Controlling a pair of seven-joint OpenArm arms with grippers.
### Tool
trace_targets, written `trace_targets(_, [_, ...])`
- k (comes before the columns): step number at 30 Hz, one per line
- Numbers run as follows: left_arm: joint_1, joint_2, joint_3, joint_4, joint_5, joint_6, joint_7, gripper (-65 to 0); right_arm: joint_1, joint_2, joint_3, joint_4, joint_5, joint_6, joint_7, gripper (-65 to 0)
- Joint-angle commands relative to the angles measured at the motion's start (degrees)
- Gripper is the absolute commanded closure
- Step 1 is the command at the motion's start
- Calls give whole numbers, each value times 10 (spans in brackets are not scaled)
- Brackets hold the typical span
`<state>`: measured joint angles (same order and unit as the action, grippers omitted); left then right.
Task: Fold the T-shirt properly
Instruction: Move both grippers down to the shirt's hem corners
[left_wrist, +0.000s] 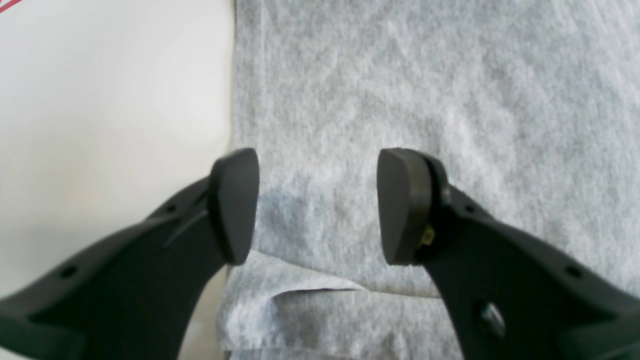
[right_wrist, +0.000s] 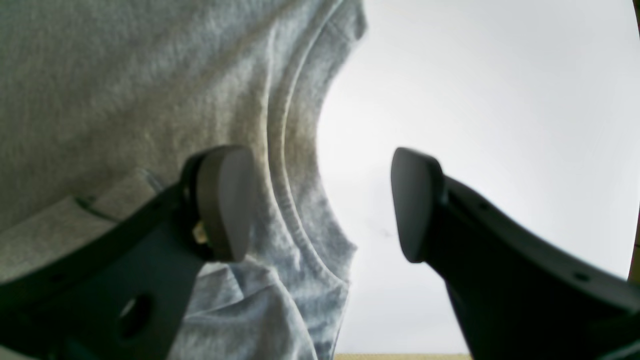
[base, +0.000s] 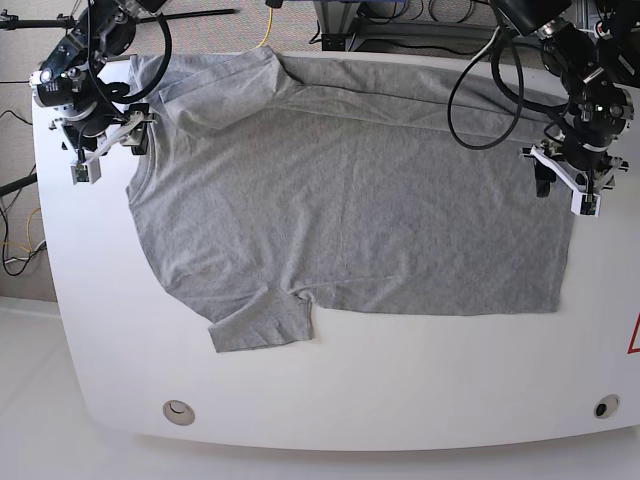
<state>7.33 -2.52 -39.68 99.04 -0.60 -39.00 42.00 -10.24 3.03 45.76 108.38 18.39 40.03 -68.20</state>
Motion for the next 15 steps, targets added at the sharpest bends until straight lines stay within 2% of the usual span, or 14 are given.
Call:
trace_targets(1, [-54, -35, 28, -4, -1, -5, 15, -347, 24, 20, -12, -1, 3, 0, 18, -406])
trace_targets(11, [-69, -57, 41, -11, -2, -5, 25, -343, 53, 26, -42, -29, -2, 0, 18, -405])
trace_targets(15, [-92, -69, 38, -40, 0, -2, 24, -345, 91, 34, -68, -84, -6, 0, 21, -406])
